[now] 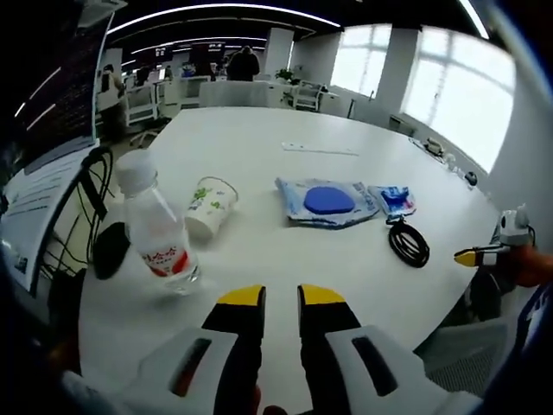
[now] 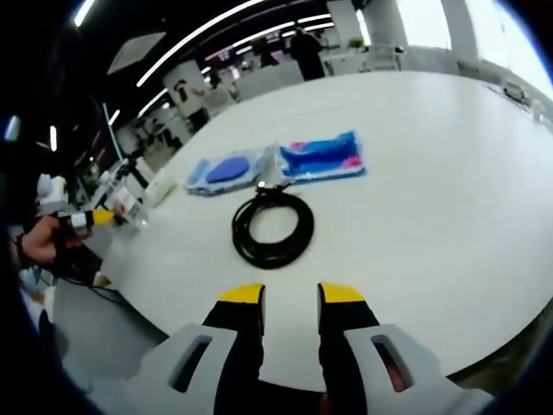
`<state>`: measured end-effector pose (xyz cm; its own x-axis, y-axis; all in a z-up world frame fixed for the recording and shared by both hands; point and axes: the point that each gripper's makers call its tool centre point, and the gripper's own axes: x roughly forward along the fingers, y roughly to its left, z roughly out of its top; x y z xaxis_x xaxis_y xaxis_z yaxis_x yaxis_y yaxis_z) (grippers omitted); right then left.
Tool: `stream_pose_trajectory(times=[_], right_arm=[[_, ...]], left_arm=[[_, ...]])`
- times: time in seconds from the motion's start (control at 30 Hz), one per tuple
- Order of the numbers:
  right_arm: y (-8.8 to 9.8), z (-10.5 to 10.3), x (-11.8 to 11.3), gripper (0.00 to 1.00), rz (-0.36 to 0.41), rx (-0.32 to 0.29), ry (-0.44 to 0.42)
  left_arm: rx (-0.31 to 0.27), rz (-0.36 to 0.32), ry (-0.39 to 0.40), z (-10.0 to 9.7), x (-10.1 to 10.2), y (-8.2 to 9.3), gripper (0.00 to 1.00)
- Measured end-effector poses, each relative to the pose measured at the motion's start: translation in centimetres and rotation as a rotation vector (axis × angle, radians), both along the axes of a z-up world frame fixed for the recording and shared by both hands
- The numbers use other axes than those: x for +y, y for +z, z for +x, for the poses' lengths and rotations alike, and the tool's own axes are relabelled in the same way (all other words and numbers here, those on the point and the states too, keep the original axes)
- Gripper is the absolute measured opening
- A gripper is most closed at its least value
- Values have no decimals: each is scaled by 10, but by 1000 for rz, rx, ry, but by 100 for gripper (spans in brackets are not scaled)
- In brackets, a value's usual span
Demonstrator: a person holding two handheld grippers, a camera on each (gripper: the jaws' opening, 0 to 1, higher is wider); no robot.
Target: Arrange the tabletop items into an orderly group along one side of the table until the central work area is clear of visible clutter.
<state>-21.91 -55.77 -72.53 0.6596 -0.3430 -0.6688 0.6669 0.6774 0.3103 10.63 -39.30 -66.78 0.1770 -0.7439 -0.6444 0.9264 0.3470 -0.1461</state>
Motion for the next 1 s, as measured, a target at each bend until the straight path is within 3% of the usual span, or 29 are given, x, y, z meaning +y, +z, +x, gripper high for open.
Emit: stream_pose_trajectory(times=[0.23,0.5,0.7,1.0], right_arm=[[2,3,8,23,2,9,14],[0,4,15,23,9,12,22],[3,3,15,23,0,18,29],[7,3,16,23,-6,22,42]], left_arm=[[-65,30,-47,6,-12,0,13],[-114,51,-36,26,-32,1,16],[-207,95,-50,43,-57,4,19],[-290,163,-72,60,-91,0,27]])
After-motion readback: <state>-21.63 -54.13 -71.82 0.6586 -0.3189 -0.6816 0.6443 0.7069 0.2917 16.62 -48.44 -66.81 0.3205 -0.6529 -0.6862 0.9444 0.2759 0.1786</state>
